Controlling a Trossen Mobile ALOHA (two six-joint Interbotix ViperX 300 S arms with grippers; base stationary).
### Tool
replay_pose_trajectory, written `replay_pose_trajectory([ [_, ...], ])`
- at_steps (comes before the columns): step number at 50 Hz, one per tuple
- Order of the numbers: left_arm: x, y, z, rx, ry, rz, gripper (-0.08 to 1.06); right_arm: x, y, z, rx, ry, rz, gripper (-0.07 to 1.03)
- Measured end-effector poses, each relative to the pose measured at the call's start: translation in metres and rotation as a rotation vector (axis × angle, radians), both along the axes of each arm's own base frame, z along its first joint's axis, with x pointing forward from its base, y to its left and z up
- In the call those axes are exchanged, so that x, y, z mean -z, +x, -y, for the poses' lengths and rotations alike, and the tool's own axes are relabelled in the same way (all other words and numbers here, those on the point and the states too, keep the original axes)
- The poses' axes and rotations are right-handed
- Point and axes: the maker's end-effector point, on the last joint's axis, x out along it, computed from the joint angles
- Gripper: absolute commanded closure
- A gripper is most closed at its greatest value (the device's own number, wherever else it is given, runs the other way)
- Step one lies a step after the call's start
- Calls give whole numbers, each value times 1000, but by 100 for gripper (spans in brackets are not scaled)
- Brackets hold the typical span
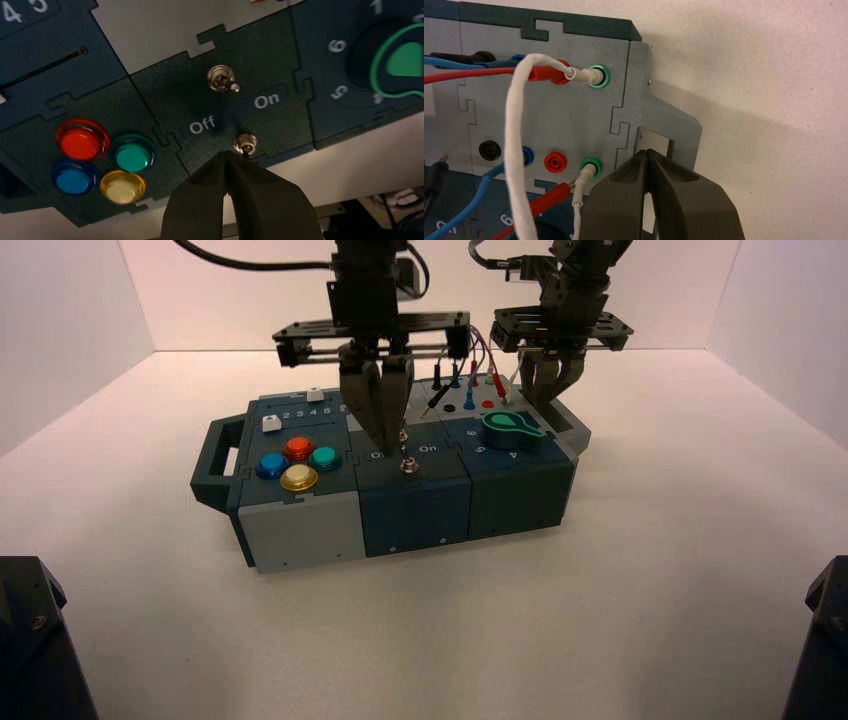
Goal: Flip the bottom switch on with the left gripper.
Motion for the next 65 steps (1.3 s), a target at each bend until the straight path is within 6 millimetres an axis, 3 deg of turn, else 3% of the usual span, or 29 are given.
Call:
replay_pose_trajectory([
  [40, 2, -4, 9, 26, 9, -9, 101, 0, 0, 0, -3, -1, -1, 98],
  [60, -1, -1, 30, 55, -9, 5, 101, 0, 1, 0, 0, 1, 6, 98],
  [65, -4, -4, 43, 74, -23, 11, 101, 0, 1, 0, 0, 1, 6, 98],
])
